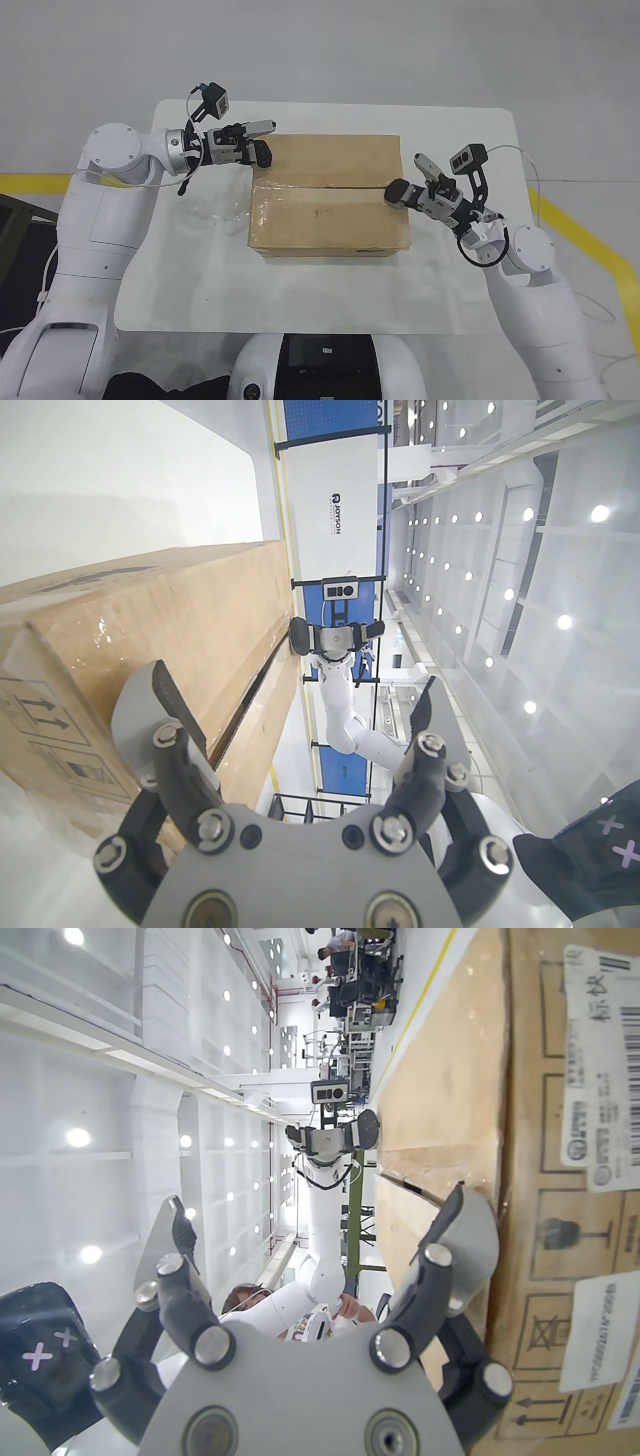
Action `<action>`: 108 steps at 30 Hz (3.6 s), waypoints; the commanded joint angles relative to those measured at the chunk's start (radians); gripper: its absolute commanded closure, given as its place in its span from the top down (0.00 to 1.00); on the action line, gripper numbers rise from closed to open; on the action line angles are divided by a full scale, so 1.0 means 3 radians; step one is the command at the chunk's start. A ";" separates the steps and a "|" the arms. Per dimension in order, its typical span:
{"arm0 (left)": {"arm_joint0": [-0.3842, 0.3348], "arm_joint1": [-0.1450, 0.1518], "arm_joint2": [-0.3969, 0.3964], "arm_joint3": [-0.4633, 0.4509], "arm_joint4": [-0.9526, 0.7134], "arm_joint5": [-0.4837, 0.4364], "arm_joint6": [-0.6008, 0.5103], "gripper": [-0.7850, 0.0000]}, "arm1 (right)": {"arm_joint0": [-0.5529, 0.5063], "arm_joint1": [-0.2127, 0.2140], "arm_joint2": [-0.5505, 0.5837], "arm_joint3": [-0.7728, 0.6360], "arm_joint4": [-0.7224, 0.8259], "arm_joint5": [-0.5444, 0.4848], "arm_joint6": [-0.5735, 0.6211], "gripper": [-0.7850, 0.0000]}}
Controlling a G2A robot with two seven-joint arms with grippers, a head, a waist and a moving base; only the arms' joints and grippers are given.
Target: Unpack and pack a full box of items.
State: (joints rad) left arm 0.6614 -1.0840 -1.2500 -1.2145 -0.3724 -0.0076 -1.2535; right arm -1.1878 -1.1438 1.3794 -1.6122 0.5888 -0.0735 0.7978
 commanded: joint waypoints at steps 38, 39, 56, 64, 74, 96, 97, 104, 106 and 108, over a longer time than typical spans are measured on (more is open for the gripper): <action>0.0073 0.0007 -0.0043 -0.0128 -0.0011 -0.0034 0.0184 1.00 | 0.0403 0.0056 -0.0044 0.0223 -0.0396 0.0258 0.0410 1.00; 0.0102 0.0013 -0.0069 -0.0167 -0.0023 -0.0034 0.0220 1.00 | 0.0403 0.0056 -0.0044 0.0223 -0.0396 0.0258 0.0410 1.00; 0.1144 0.0191 -0.1056 -0.0878 -0.0164 -0.0222 0.0935 1.00 | 0.0403 0.0056 -0.0044 0.0223 -0.0396 0.0258 0.0410 1.00; 0.1665 0.0294 -0.1511 -0.1141 0.0325 0.0002 0.1055 1.00 | 0.0403 0.0056 -0.0044 0.0223 -0.0396 0.0258 0.0410 1.00; 0.1937 0.0402 -0.1782 -0.1163 0.1058 0.0245 0.0957 1.00 | 0.0403 0.0056 -0.0044 0.0223 -0.0396 0.0258 0.0410 1.00; 0.1657 0.0593 -0.1313 -0.1344 0.2923 0.0380 0.0280 1.00 | 0.0403 0.0056 -0.0044 0.0223 -0.0396 0.0258 0.0410 1.00; 0.1638 0.0597 -0.1263 -0.1362 0.3009 0.0408 0.0236 1.00 | 0.0403 0.0056 -0.0044 0.0223 -0.0396 0.0258 0.0410 1.00; 0.1570 0.0610 -0.1110 -0.1417 0.3299 0.0518 0.0149 1.00 | 0.0403 0.0056 -0.0044 0.0223 -0.0396 0.0258 0.0410 1.00; 0.1570 0.0610 -0.1110 -0.1417 0.3299 0.0518 0.0149 1.00 | 0.0403 0.0056 -0.0044 0.0223 -0.0396 0.0258 0.0410 1.00; 0.1570 0.0610 -0.1110 -0.1417 0.3299 0.0518 0.0149 1.00 | 0.0403 0.0056 -0.0044 0.0223 -0.0396 0.0258 0.0410 1.00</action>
State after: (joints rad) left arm 1.1325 -0.9009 -1.5829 -1.6398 0.6173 0.1478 -1.2087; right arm -1.0668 -1.1269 1.3662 -1.5453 0.4699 0.0039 0.9208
